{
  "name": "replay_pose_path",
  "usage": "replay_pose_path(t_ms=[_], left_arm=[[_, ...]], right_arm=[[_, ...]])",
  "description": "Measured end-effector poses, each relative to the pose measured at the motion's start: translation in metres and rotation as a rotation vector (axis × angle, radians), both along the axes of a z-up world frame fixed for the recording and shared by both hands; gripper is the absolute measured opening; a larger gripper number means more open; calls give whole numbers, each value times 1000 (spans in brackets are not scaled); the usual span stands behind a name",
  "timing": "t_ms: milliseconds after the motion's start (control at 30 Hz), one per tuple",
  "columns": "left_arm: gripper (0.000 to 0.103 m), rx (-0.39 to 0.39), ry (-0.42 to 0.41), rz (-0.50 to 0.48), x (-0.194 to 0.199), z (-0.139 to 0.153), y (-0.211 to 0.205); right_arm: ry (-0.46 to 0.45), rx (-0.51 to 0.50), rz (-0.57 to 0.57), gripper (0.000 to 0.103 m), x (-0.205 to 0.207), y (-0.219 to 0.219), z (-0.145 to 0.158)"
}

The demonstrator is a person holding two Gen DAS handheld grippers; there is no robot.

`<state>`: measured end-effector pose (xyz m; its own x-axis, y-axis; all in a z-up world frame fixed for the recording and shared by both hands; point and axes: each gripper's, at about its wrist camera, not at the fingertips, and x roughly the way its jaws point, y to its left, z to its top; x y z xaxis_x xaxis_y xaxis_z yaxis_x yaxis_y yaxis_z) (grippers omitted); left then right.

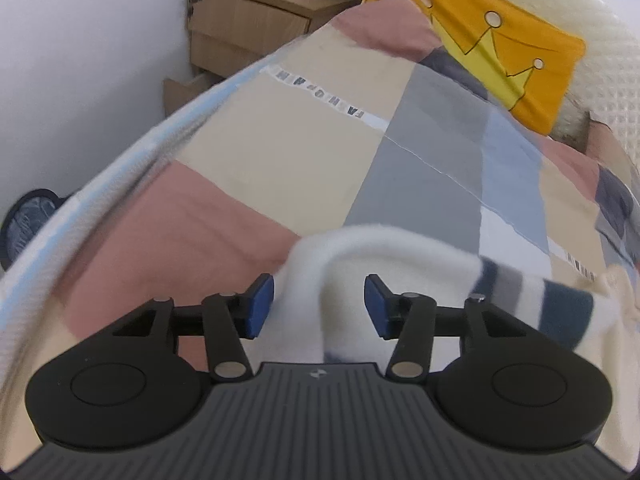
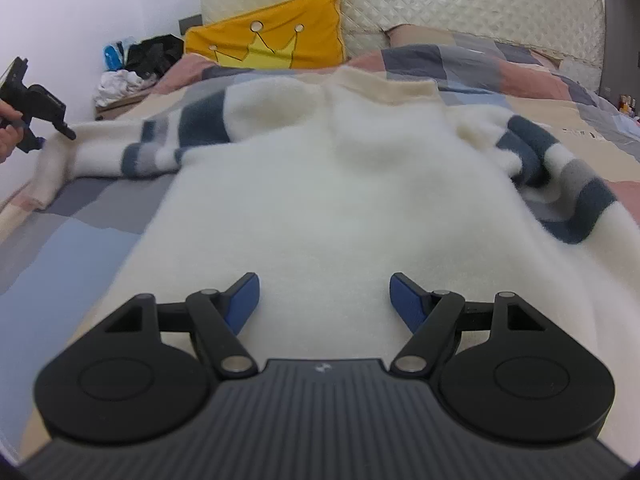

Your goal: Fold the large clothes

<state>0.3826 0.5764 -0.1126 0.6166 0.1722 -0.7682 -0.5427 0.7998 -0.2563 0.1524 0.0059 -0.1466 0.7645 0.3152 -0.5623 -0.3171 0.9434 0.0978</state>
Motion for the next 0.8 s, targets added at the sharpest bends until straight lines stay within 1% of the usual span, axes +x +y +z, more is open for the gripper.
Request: replay_pose_path(t_ms=[67,133,200,267,300,367,400,467,600,633,700,767,800], left_arm=[[56,35,21,-6,-13,3,-7],[56,51,32,-37,-29,-2,-15],[56,77,64,-64,-43,-15,-21],[56,96,89,-67,-57,-31,-23],[56,79,71,-57,-64,-37,-21],[56,24,-9,-41,-80,-46,-15],[56,16,-32,-29,-86,-50,-14],[56,0,-66,-1,-94,-58,-11],[55,-106,-125,31,-105,-79,-3],[55,-112,-142,43,-108,-82,-4],[51,-125,-187,63,-111,-86,-5],[29,-143,-233,83,-115,-88,-5],[25,-152,-246,79,-116,-87,-6]], right_arm=[[-2,3,6,74,-2,0,2],[-8,1,13,74,-4,-1,4],[-11,15,10,74,-5,-4,6],[-1,27,3,74,-3,-6,5],[9,29,-2,74,-1,-7,4],[23,31,-9,74,1,-7,3],[23,32,-11,74,0,-7,2],[14,31,-12,74,-1,-6,3],[14,12,-7,74,0,0,1],[11,6,-2,74,-1,2,1],[1,-12,7,74,-1,5,0],[-11,-30,13,74,-2,7,-1],[-17,-38,11,74,-3,8,-2]])
